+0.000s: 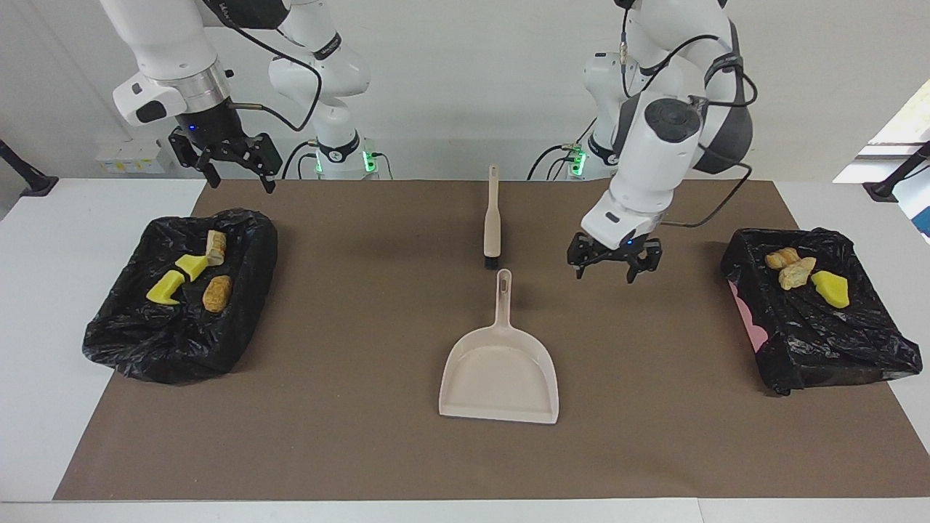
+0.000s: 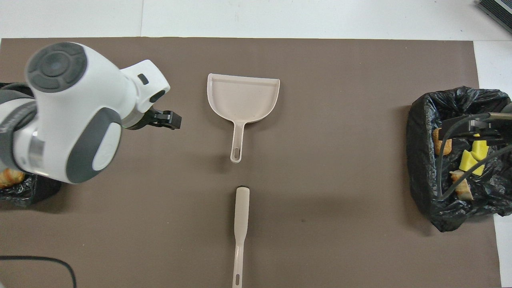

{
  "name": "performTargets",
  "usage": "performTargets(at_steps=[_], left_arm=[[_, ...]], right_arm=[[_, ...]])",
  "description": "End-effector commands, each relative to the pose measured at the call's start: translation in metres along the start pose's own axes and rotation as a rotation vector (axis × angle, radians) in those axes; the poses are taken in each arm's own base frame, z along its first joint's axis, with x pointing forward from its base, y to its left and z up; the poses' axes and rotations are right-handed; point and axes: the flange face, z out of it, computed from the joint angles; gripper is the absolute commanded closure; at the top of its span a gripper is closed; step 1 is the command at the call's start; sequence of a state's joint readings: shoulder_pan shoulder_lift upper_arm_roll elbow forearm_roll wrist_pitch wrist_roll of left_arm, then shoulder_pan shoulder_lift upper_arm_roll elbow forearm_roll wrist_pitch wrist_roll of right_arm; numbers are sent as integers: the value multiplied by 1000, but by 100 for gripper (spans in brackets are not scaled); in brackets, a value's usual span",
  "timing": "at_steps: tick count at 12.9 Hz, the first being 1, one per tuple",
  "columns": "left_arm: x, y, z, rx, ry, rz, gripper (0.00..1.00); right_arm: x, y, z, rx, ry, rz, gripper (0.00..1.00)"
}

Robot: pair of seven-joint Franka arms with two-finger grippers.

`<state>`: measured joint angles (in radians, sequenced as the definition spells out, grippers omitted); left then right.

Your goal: Sweep and dump trash in bin

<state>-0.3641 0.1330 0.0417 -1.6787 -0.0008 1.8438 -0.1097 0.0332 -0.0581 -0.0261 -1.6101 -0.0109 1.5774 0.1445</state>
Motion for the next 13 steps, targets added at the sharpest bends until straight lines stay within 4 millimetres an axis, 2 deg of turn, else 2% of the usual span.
performTargets(at_steps=[1,5,7,8,10,11,13], left_arm=[[-35,-37,-53,9,-2,53,0],[-57,-92,-133,-3,-6,59,0],[-64,-115,-148,-14,-37,38,0],[-65,-119,-157,-17,-28,40,0],[-58,-133,-159,-18,-46,19,0],[-55,-135,-166,-16,-45,17,0],[-53,-138,-167,-15,-46,10,0]], right_arm=[[-4,3,-2,18,-7,-1,0],[-4,3,-2,18,-7,-2,0],[-4,3,-2,18,-7,-1,0],[-4,3,-2,18,-7,-1,0],[-4,4,-2,18,-7,1,0],[-4,3,-2,18,-7,-1,0],[-4,3,-2,18,-7,-1,0]])
